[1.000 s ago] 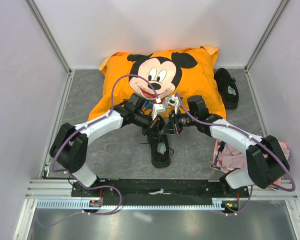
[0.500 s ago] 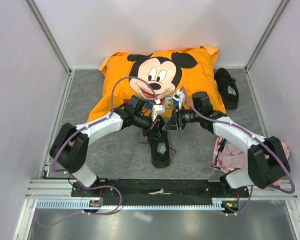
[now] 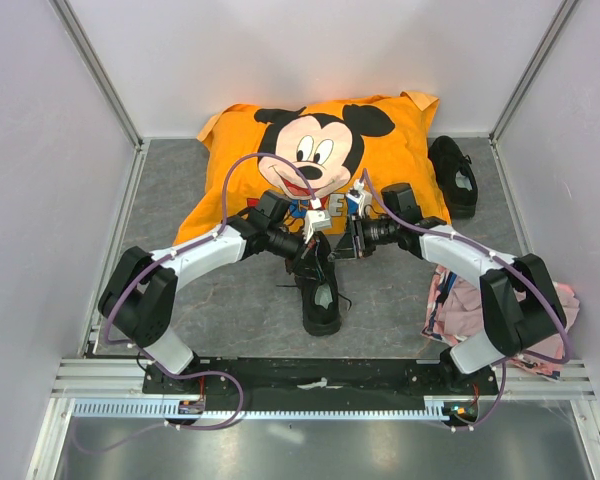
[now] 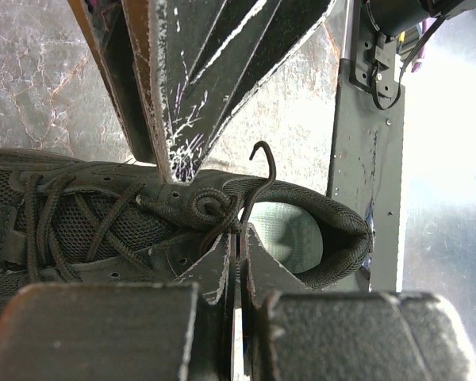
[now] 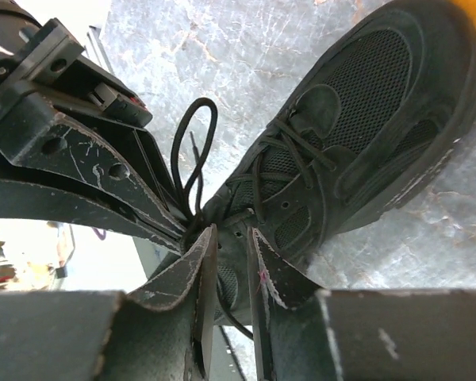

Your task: Tie the shoes

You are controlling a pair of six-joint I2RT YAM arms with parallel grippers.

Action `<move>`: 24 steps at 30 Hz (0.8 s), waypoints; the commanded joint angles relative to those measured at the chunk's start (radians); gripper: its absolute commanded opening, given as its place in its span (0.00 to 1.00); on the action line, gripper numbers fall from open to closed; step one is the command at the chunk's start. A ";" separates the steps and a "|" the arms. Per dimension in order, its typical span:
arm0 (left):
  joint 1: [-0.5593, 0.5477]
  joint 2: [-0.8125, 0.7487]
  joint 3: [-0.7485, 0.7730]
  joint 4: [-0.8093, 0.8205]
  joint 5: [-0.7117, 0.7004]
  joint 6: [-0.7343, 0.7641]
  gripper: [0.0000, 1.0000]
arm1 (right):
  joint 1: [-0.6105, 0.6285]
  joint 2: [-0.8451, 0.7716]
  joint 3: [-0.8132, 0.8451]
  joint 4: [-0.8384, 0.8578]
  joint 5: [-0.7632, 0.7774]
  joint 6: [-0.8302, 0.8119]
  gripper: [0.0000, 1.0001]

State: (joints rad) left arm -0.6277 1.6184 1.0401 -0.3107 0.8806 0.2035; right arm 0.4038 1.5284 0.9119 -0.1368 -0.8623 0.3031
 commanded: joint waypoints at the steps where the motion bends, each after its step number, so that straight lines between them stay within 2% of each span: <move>1: 0.003 -0.023 -0.009 0.035 -0.054 0.060 0.02 | 0.003 0.007 -0.002 0.058 -0.061 0.079 0.30; 6: 0.003 -0.020 -0.003 0.033 -0.057 0.063 0.02 | 0.006 0.016 -0.031 0.129 -0.096 0.175 0.33; 17: 0.003 -0.029 -0.005 0.035 -0.058 0.073 0.02 | 0.004 0.041 -0.051 0.128 -0.095 0.203 0.32; 24: 0.003 -0.025 -0.002 0.035 -0.061 0.074 0.02 | 0.018 0.027 -0.074 0.210 -0.133 0.275 0.33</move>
State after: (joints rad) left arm -0.6296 1.6146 1.0401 -0.3111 0.8734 0.2256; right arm 0.4107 1.5669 0.8467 0.0048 -0.9524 0.5320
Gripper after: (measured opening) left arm 0.033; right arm 0.328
